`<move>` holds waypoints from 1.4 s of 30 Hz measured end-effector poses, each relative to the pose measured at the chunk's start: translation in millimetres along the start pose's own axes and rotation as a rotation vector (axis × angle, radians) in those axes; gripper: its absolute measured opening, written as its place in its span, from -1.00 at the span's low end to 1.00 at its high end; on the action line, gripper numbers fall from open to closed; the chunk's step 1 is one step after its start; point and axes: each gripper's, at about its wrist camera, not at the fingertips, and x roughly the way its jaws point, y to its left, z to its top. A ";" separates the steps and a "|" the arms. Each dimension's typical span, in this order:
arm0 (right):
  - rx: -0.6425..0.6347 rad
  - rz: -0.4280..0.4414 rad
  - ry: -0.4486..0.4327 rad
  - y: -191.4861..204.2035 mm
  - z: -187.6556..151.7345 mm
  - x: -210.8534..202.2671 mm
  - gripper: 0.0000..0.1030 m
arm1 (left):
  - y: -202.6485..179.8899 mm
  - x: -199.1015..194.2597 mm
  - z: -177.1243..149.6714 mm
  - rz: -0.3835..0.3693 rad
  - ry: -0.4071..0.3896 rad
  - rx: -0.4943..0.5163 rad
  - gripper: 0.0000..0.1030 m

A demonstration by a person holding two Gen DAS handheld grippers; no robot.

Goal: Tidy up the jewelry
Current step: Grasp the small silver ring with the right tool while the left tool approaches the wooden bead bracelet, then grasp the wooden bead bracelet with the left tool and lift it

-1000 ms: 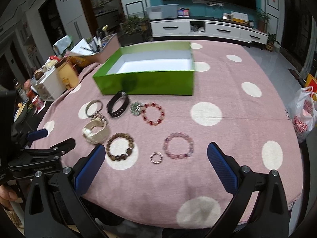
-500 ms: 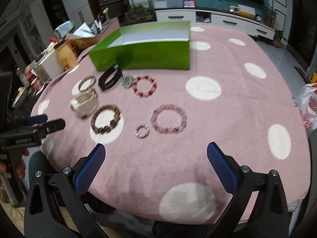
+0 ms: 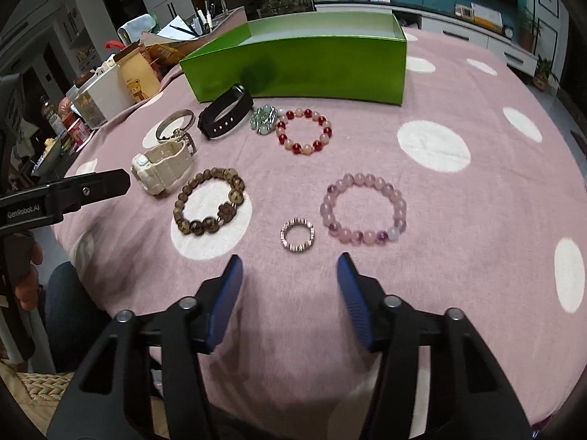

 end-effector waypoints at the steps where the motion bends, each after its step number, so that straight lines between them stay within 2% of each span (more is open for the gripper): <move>1: -0.012 -0.009 -0.007 1.5 1.9 2.1 -0.06 | 0.5 0.0 1.0 -0.001 -0.003 0.002 0.84; 5: -0.073 -0.056 -0.030 8.4 7.9 10.8 -0.22 | -0.7 -1.7 4.7 0.002 -0.023 0.033 0.75; 7: -0.107 -0.089 -0.040 11.3 10.2 13.8 -0.52 | -3.7 -2.5 6.9 0.001 -0.032 0.061 0.71; 8: -0.117 -0.096 -0.044 12.3 11.3 15.3 -0.59 | -6.8 -3.1 8.1 0.000 -0.036 0.082 0.64; 12: -0.112 -0.077 -0.051 8.4 12.9 15.7 -0.60 | -23.5 -7.1 10.2 -0.032 -0.049 0.169 0.44; 18: -0.038 -0.012 -0.050 -8.5 11.6 5.3 -0.60 | -60.3 -10.9 3.6 -0.150 -0.037 0.340 0.37; 23: 0.026 0.040 -0.093 -22.9 10.5 -15.5 -0.60 | -86.3 7.1 -7.4 -0.197 0.031 0.451 0.10; 26: 0.039 0.042 -0.117 -26.0 10.5 -23.7 -0.60 | -96.2 19.8 -10.9 -0.194 0.065 0.493 -0.06; 30: 0.055 0.053 -0.133 -28.5 8.8 -29.3 -0.60 | -104.9 33.1 -12.4 -0.181 0.089 0.525 -0.27; 33: 0.074 0.055 -0.145 -31.2 9.2 -31.9 -0.60 | -107.5 43.0 -14.3 -0.157 0.109 0.538 -0.28; 38: 0.091 0.053 -0.171 -34.0 10.0 -38.0 -0.60 | -106.9 47.3 -15.6 -0.155 0.098 0.545 -0.32; 40: 0.098 0.052 -0.182 -35.1 9.9 -40.5 -0.60 | -107.6 49.2 -14.1 -0.156 0.091 0.532 -0.45; 42: 0.105 0.053 -0.193 -36.7 9.6 -43.4 -0.60 | -105.8 50.6 -11.1 -0.157 0.092 0.507 -0.80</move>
